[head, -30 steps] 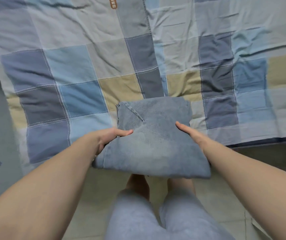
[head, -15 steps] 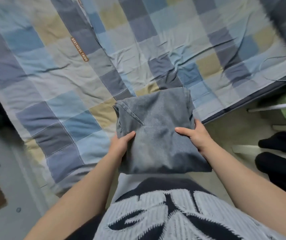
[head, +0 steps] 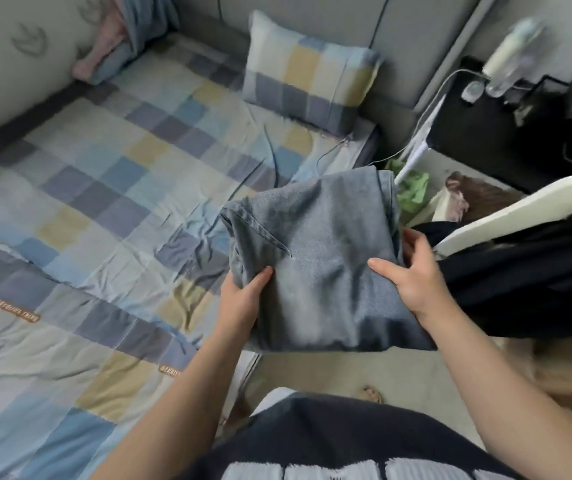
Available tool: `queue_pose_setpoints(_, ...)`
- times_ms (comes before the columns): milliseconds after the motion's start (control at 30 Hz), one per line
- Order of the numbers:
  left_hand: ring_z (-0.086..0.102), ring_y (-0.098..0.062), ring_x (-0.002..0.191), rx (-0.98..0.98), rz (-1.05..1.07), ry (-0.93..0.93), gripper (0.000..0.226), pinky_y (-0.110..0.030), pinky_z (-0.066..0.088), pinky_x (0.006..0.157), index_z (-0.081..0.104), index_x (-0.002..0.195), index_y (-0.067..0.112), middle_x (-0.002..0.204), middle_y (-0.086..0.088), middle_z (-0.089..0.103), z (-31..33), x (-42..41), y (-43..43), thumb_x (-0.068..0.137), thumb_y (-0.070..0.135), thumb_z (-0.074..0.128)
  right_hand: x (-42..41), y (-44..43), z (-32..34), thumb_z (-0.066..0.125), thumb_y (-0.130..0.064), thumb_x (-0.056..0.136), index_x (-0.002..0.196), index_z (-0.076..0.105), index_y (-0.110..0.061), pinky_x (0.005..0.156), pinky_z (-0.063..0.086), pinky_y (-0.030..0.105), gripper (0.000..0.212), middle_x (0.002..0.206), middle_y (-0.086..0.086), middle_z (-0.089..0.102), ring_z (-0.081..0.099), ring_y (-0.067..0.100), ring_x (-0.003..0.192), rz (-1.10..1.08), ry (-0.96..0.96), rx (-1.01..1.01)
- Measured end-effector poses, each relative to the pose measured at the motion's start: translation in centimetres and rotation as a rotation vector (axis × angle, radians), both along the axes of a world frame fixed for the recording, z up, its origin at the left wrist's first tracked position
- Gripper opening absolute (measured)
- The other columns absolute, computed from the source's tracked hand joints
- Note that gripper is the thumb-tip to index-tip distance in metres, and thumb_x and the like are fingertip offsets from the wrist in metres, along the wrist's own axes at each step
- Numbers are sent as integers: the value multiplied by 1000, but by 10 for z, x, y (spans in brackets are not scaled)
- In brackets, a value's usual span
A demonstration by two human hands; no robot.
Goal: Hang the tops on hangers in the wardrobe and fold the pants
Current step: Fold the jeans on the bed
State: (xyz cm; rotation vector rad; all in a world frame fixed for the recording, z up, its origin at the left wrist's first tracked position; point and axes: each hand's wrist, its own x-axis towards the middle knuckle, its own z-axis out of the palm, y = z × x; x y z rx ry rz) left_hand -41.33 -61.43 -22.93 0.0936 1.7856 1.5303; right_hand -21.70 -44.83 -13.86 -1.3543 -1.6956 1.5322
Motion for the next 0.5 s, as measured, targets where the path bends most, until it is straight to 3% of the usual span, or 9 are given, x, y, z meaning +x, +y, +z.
queue_pose_setpoints(67, 70, 6, 80, 39, -73, 30, 14, -13, 53, 65, 68, 94, 31, 85, 24, 75, 17, 29, 40, 86, 25, 78, 46, 28, 11, 79, 1, 80, 131, 46, -23, 91, 52, 15, 65, 126, -8, 63, 63, -2, 111, -53, 53, 34)
queue_pose_setpoints(167, 69, 7, 77, 97, -169, 91, 14, -8, 49, 58, 69, 94, 30, 84, 26, 74, 41, 83, 104, 86, 26, 79, 122, 74, 25, 80, 1, 78, 128, 49, -25, 77, 51, 8, 65, 110, -18, 71, 66, -5, 103, -146, 118, 102)
queue_pose_setpoints(233, 70, 5, 80, 120, -219, 130, 16, -10, 51, 60, 71, 98, 30, 88, 23, 75, 56, 123, 146, 84, 28, 80, 174, 102, 36, 81, -2, 78, 128, 49, -28, 77, 52, 9, 65, 109, -28, 70, 66, -7, 103, -181, 137, 135)
queue_pose_setpoints(367, 71, 3, 82, 191, -345, 176, 19, -9, 50, 59, 73, 97, 29, 91, 19, 77, 81, 211, 230, 82, 27, 83, 285, 150, 55, 83, -7, 78, 127, 49, -33, 87, 51, 22, 65, 121, -16, 68, 66, -1, 109, -301, 193, 158)
queue_pose_setpoints(500, 71, 3, 82, 261, -512, 205, 19, -8, 50, 59, 74, 95, 31, 92, 18, 77, 108, 298, 302, 79, 28, 85, 386, 180, 73, 84, -21, 67, 126, 50, -34, 85, 50, 22, 70, 120, -14, 68, 67, 1, 107, -476, 233, 180)
